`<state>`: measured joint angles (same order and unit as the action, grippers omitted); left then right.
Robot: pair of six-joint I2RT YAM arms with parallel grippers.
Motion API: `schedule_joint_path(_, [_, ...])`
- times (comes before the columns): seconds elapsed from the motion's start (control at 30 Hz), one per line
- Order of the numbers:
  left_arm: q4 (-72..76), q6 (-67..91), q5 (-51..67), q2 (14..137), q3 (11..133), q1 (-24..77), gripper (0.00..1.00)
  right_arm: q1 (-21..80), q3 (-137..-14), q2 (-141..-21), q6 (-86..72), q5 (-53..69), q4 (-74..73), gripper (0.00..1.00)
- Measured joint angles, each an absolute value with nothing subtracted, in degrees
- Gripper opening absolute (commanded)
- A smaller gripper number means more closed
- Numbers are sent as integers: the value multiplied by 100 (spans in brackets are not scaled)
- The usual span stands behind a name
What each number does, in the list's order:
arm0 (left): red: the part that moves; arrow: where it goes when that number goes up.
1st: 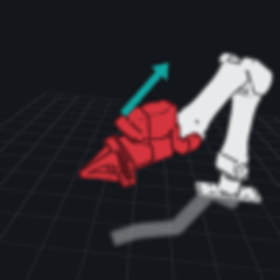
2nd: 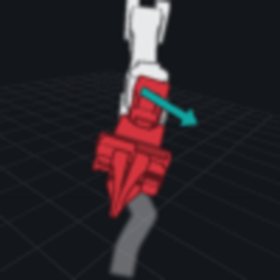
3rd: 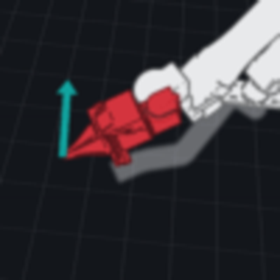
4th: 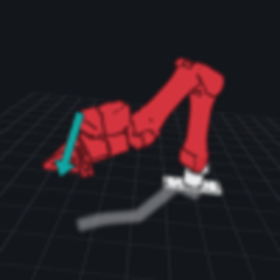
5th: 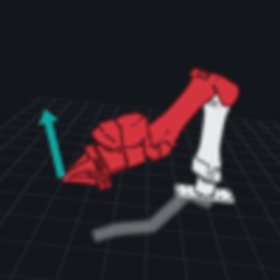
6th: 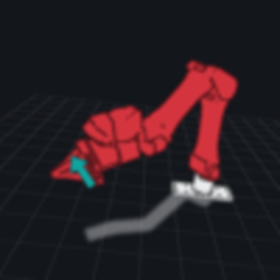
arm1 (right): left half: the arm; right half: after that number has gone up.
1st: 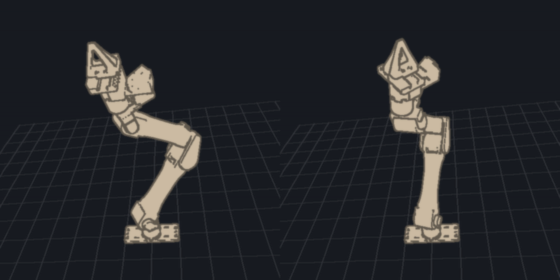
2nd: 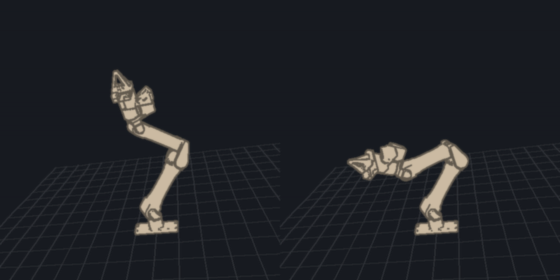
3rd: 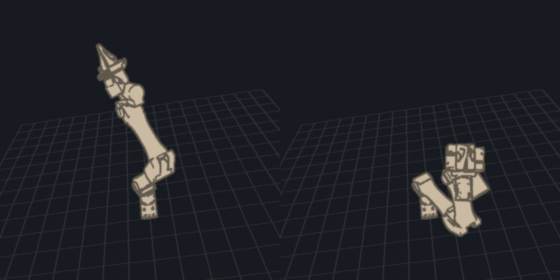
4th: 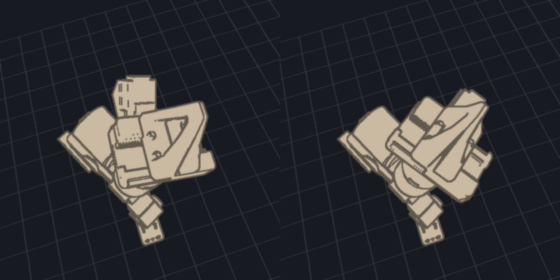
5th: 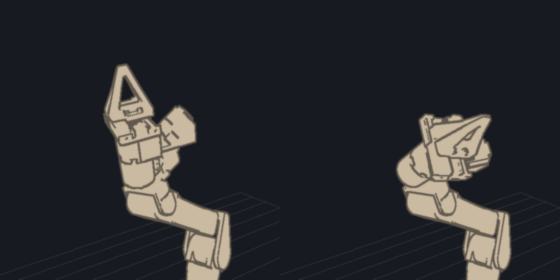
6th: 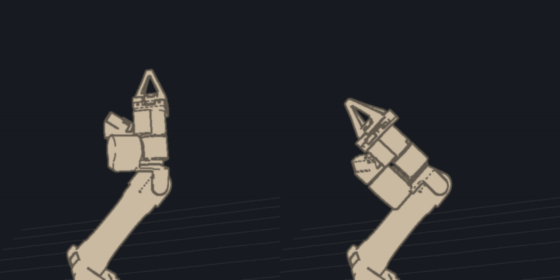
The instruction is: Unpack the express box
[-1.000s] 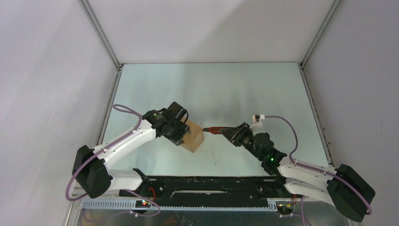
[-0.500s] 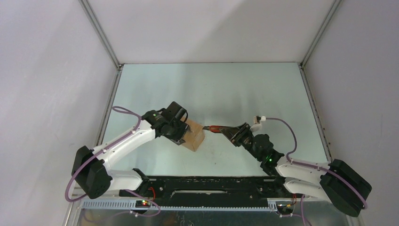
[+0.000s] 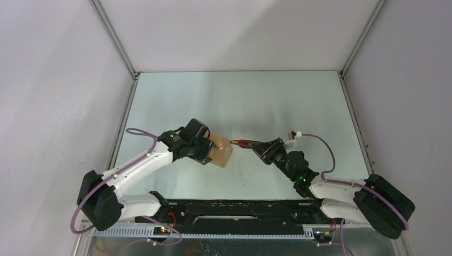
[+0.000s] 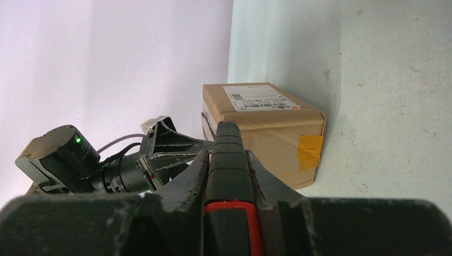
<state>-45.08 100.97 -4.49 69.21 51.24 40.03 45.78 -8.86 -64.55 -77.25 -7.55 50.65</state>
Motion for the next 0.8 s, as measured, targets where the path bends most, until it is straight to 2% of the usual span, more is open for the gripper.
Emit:
schedule_joint_path(0.37, [-3785,10442,-285,6622,4705,3992,19,4469,-749,-6611,-8018,-805,5596,0])
schedule_joint_path(0.6, [-3269,10641,-126,6525,4560,3955,14,4401,-733,-6569,-7990,-921,5883,0])
schedule_joint_path(0.8, [-2265,10715,69,6292,4003,3944,12,4392,-733,-6147,-7688,-1000,5651,0])
